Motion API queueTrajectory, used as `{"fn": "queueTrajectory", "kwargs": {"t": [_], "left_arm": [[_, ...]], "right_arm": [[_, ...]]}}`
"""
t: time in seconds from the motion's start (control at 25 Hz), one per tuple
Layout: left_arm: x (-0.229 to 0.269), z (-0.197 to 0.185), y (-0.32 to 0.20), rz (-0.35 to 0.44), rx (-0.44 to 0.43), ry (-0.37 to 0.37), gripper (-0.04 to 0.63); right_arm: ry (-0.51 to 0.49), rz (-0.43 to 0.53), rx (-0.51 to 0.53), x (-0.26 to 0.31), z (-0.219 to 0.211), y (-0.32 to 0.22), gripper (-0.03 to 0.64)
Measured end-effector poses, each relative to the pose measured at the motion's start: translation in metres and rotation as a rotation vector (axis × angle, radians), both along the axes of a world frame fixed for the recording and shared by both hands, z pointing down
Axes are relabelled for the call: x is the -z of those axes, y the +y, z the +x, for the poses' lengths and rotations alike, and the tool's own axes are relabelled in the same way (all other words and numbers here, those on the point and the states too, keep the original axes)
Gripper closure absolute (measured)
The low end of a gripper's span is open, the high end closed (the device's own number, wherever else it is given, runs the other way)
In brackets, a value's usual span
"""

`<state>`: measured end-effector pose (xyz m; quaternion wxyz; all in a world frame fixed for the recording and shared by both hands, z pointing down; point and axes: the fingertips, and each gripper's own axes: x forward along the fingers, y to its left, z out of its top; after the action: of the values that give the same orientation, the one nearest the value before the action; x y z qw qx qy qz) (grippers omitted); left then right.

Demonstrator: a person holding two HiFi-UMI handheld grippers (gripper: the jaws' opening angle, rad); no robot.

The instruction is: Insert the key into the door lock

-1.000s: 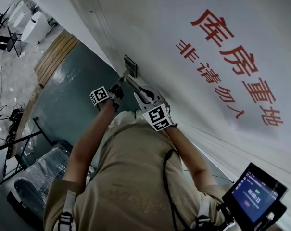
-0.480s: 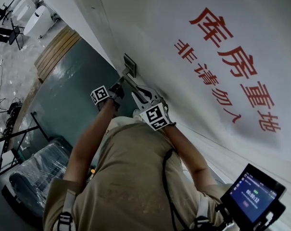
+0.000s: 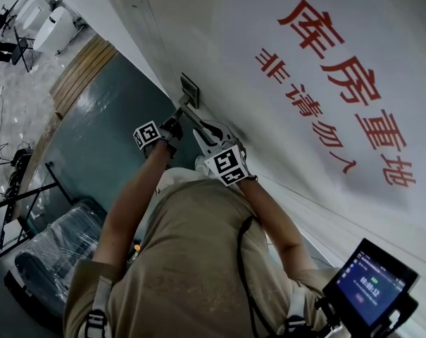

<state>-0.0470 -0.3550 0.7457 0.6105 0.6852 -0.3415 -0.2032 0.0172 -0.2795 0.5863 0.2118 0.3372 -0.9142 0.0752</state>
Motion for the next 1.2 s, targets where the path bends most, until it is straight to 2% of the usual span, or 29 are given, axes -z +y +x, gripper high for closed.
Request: {"fn": "queueTrajectory", "kwargs": {"t": [0.6,1.2], "left_arm": [[-0.0038,0.0014,-0.0062,-0.002,0.052,0.032,0.563],[-0.0036,0.0002,-0.0064,0.026,0.042,0.02,0.563]], "right_arm": [[0.017,-0.006,0.016,-0.0048,0.0052,0.0046,0.529],[0.014,0.011,0.018,0.0004,0.0032,-0.0013,0.529]]}}
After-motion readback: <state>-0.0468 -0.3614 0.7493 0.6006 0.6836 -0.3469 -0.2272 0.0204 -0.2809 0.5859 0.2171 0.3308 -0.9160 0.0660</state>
